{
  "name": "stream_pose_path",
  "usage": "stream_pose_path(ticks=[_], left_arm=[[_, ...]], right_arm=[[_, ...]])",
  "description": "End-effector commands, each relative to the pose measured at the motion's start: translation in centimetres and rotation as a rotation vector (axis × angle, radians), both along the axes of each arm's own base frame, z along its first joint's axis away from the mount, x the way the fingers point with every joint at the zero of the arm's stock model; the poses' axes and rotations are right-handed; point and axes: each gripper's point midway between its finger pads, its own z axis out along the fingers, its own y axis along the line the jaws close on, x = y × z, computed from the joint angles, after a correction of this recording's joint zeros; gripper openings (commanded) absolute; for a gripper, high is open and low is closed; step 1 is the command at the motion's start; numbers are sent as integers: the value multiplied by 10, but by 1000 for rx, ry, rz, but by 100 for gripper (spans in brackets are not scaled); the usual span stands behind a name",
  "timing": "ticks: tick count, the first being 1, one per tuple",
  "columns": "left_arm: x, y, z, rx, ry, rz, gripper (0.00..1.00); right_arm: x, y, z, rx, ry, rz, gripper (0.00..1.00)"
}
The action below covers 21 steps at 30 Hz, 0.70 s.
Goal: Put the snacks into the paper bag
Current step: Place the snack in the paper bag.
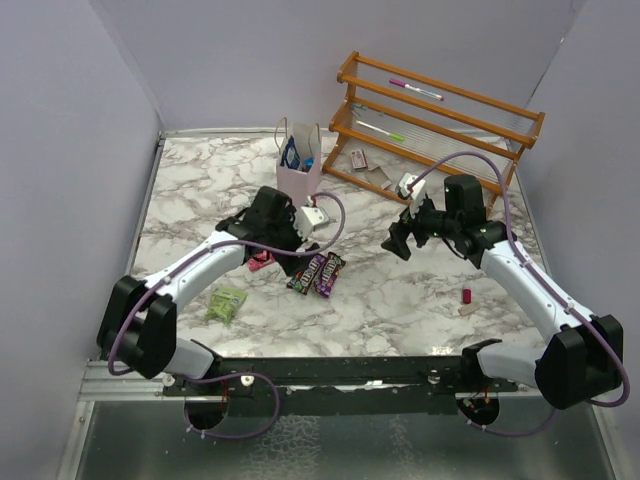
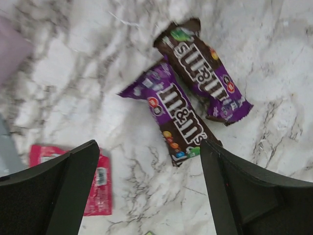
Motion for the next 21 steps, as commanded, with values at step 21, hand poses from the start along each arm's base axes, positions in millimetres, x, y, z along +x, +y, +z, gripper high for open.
stream_pose_path(ticks=[21], left_arm=[[-13, 3, -97, 294, 74, -15, 76]], right_arm=[[2, -5, 0, -11, -21, -7, 97]])
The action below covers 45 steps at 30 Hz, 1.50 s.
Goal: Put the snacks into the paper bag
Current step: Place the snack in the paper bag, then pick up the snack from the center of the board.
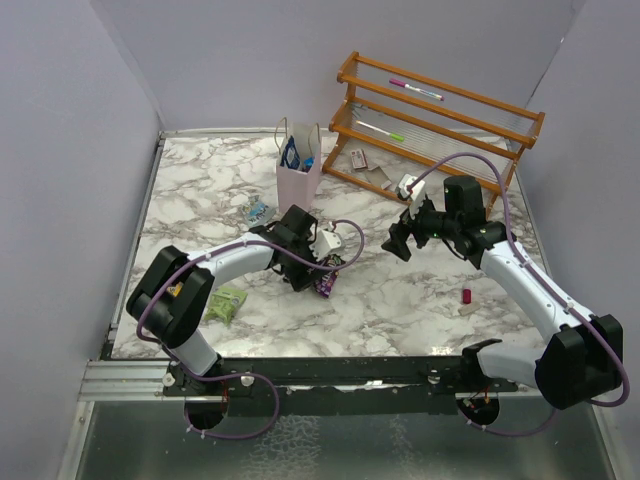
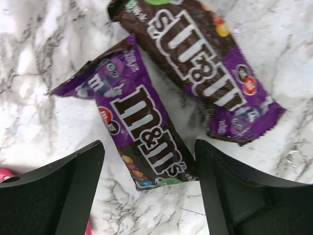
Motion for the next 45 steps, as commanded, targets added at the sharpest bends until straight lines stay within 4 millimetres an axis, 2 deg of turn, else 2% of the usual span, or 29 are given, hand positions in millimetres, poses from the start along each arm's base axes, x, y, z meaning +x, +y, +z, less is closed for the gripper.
stream_pose_path(ticks=[1, 13, 19, 23, 28, 31, 38, 45], left_arm=[[16, 13, -1, 65, -80, 63, 74], [9, 14, -11, 74, -26, 74, 48], [17, 12, 5, 58, -75, 63, 38], [24, 14, 21, 40, -127, 49, 37], [36, 21, 52, 6, -206, 45, 35], [45, 28, 78, -33, -248, 65, 34], [66, 50, 152, -143, -389, 163, 34], [96, 77, 222, -137, -577, 298, 33]], right_arm=[[3, -4, 3, -5, -24, -10, 97], [4, -4, 0, -10, -18, -13, 97], [4, -5, -1, -12, -15, -15, 97], [4, -4, 1, -10, -20, -13, 97], [4, -5, 1, -12, -22, -14, 97], [5, -6, 0, -16, -24, -20, 97], [6, -7, 1, -18, -28, -23, 97], [5, -7, 2, -18, -29, -21, 97]])
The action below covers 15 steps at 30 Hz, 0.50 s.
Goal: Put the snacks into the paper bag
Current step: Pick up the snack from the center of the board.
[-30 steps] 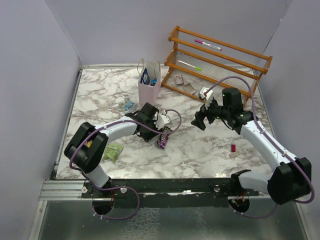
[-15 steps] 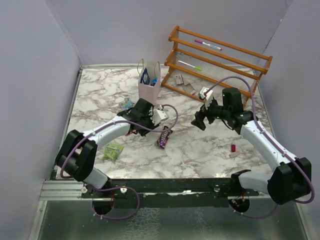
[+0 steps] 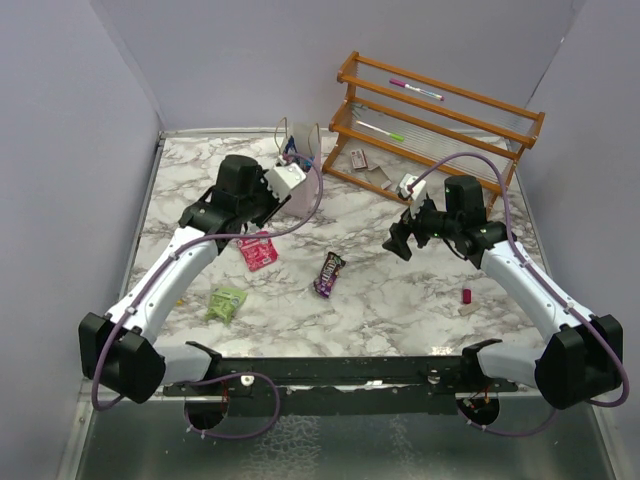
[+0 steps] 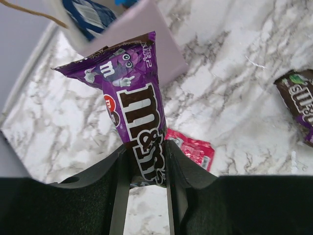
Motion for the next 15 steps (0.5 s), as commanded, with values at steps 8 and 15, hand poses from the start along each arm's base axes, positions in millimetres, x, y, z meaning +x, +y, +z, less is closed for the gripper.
stream_pose_path(ticks=[8, 15], left_arm=[[53, 14, 94, 36, -171, 161, 33], [82, -6, 112, -59, -126, 224, 32]], right_arm=[[2, -3, 4, -7, -30, -8, 97], [2, -3, 5, -4, -30, -4, 97]])
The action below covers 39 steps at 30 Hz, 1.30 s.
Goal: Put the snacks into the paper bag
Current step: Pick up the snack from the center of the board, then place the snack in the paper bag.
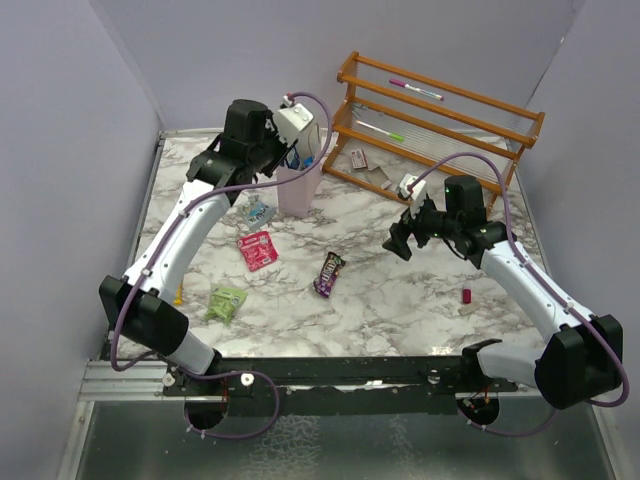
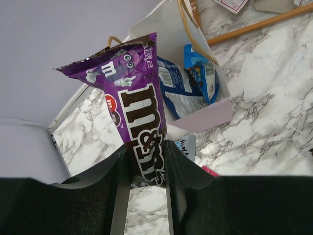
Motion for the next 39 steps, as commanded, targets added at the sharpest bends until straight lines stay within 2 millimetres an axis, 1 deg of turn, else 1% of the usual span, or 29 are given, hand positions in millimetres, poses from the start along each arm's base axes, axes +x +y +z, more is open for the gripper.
stream_pose_path(ticks=[1, 6, 8, 9, 11, 12, 14, 29, 39], left_arm=[[10, -7, 10, -87, 39, 65, 32], [21, -28, 8, -186, 98, 59, 31], [24, -35, 4, -216, 125, 59, 31], [25, -39, 2, -233, 138, 52, 31], [25, -46, 5, -274, 146, 36, 31], [28, -51, -3, -284, 165, 33, 30], [32, -55, -6, -312, 174, 38, 30], [66, -55, -22, -448, 194, 108, 30], [75, -71, -42, -471, 263, 60, 31]], right_arm=[[1, -2, 5, -2, -28, -4, 97], [1, -2, 4, -1, -23, -4, 97], [1, -2, 4, 0, -22, -3, 97], [1, -2, 4, 0, -22, -3, 97], [1, -2, 4, -1, -23, -3, 97], [2, -2, 5, 0, -24, -3, 97], [1, -2, 5, 1, -24, -2, 97], [1, -2, 4, 0, -22, 1, 97], [2, -2, 2, -5, -19, -4, 97]])
